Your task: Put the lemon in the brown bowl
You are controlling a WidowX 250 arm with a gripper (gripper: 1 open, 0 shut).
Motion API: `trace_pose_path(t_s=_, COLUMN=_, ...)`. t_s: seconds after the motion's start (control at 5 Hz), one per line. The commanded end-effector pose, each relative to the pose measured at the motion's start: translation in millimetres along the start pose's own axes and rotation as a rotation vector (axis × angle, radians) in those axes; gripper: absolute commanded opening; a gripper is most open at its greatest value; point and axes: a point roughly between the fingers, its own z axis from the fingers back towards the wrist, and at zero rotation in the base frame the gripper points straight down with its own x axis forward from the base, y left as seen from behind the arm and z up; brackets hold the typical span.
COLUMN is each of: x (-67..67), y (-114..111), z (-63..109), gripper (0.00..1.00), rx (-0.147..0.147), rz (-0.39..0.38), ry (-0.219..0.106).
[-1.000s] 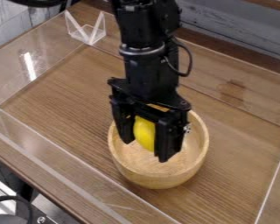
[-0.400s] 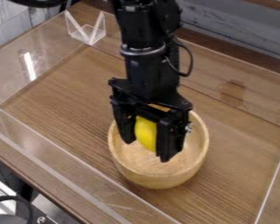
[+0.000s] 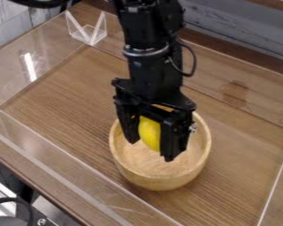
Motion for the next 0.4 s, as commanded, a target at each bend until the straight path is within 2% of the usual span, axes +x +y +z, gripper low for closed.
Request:
trace_pose_path(t_s=0.0, x=5.1, y=-2.4, z=5.7, gripper=0.0, rx=0.0, rz=-0.017, ry=-0.034)
trace_pose_path(t_s=0.2, x=5.1, y=-2.3, z=4.1, gripper=0.0, rx=0.0, rz=-0.022, ry=-0.035)
